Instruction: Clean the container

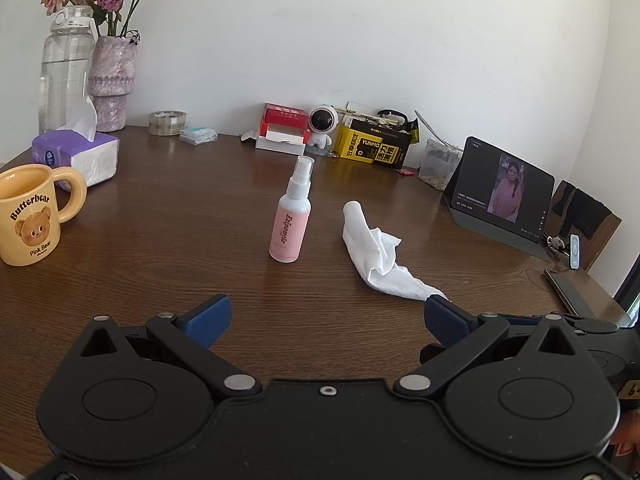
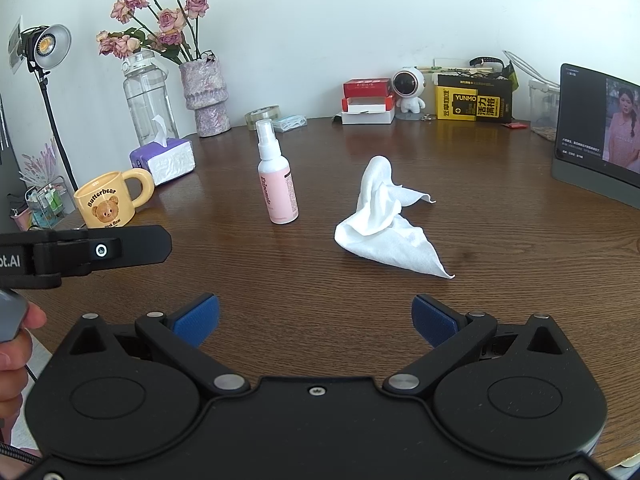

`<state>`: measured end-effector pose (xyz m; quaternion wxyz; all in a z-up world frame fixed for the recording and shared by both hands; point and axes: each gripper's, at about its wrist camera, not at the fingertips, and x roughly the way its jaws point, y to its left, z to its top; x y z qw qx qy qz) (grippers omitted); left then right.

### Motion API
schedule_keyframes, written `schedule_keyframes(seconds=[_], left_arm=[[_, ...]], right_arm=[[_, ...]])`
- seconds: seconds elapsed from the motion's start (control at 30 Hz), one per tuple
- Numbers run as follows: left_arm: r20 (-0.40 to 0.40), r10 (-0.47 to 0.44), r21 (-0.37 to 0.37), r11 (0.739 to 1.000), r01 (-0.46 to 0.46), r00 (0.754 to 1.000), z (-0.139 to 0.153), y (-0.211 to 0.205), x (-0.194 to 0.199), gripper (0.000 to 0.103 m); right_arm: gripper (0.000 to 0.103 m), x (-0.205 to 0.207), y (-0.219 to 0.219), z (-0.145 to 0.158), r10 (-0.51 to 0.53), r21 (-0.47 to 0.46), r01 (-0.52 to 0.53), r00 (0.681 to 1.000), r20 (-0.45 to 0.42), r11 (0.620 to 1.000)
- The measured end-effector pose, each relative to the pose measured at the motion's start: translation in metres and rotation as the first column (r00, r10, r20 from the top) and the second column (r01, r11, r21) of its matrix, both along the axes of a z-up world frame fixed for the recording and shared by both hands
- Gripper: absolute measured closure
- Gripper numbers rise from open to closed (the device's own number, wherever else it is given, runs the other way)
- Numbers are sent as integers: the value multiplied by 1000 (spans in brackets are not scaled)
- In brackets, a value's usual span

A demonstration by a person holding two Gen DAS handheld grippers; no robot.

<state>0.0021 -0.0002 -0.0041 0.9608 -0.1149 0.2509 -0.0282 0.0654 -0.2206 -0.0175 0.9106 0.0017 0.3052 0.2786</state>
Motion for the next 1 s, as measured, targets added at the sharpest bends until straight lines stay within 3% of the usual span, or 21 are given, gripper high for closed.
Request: schedule_keyframes(seconds=[1.0], left_arm=[[-11,-33,-29,999,33,999,-3,1,4,0]], right_arm=[[0,1,1,-1,1,-6,-1,1000,1,1000]])
